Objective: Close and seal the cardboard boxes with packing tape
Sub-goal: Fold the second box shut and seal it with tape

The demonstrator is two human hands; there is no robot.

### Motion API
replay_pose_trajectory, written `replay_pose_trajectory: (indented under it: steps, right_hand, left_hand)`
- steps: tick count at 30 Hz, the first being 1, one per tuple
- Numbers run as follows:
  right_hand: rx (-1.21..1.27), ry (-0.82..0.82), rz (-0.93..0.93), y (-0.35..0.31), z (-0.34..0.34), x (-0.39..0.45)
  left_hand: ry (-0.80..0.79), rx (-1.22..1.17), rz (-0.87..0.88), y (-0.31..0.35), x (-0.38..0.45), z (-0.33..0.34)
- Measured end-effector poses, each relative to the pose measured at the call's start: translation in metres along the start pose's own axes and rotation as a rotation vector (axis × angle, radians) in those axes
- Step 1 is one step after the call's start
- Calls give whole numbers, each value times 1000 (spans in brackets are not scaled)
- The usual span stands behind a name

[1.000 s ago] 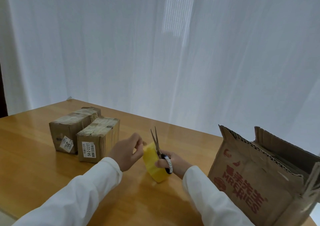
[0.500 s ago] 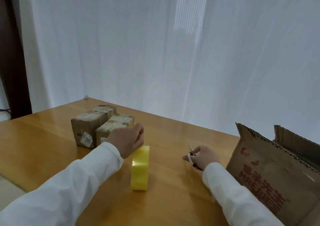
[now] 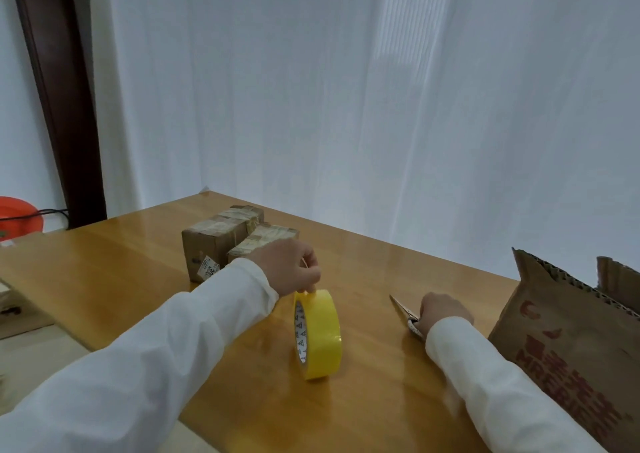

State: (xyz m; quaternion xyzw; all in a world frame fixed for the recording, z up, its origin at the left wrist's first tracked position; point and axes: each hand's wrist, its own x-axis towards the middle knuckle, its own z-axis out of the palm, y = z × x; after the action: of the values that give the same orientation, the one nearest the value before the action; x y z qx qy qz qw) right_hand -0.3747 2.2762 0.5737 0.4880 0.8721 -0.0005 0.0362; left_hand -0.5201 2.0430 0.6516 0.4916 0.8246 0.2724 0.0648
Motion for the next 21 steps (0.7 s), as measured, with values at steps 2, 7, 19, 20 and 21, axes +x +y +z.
replay_pose_trajectory:
  steps: [2, 7, 19, 20, 21]
  right_hand:
    - [25, -71, -9, 1, -2, 4]
    - [56, -194, -75, 5, -4, 8]
    - [888, -440, -489, -35, -35, -58]
    - [853, -492, -538, -43, -36, -66]
    - [810, -511, -573, -50, -34, -71]
  left_hand:
    - [-94, -65, -24, 6, 0, -6]
    - [-191, -93, -44, 9, 0, -13]
    - [-48, -118, -93, 7, 1, 0]
    - [-35, -169, -117, 4, 1, 4]
    - [-35, -218, -142, 3, 1, 7]
